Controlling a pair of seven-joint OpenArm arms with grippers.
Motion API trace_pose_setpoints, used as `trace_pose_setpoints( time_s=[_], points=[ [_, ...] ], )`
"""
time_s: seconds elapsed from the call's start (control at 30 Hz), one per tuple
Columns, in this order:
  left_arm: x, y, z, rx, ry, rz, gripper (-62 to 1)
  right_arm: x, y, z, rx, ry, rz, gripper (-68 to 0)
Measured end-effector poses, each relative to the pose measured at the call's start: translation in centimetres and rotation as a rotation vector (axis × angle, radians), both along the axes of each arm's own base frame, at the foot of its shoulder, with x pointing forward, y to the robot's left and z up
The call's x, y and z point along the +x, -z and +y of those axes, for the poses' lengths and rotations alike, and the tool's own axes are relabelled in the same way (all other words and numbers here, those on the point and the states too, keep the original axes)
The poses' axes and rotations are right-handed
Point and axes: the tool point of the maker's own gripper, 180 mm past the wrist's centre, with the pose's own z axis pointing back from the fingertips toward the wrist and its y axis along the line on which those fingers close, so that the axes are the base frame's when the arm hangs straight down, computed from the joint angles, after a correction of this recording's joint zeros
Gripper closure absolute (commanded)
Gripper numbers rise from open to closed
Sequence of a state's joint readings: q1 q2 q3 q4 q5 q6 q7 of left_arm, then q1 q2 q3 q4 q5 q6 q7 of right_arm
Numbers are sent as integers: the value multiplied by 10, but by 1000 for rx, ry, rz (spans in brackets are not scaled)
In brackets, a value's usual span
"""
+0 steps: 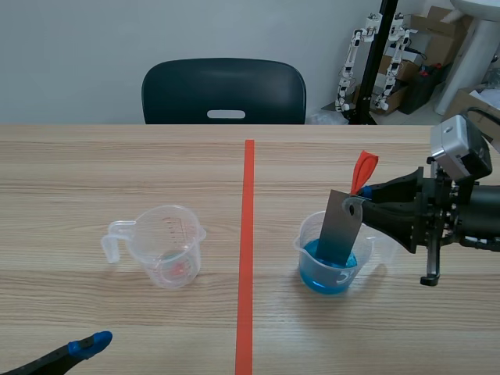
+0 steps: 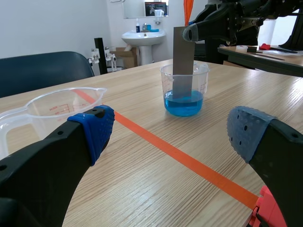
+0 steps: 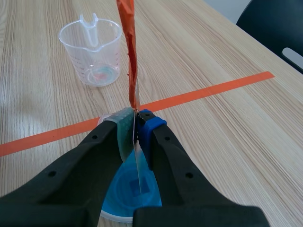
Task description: Do the redox reaction experiment. hold the plate still in the solution
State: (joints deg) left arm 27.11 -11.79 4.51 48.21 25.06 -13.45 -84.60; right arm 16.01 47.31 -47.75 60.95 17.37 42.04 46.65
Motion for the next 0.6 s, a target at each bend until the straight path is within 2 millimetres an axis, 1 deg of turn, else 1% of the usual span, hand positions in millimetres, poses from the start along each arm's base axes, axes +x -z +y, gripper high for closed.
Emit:
trace_pose_setpoints(
  time_s=[0.6],
  points=[
    [0,0,0,0,0,0,-507,0,2,0,-10,0,4,-6]
  ],
)
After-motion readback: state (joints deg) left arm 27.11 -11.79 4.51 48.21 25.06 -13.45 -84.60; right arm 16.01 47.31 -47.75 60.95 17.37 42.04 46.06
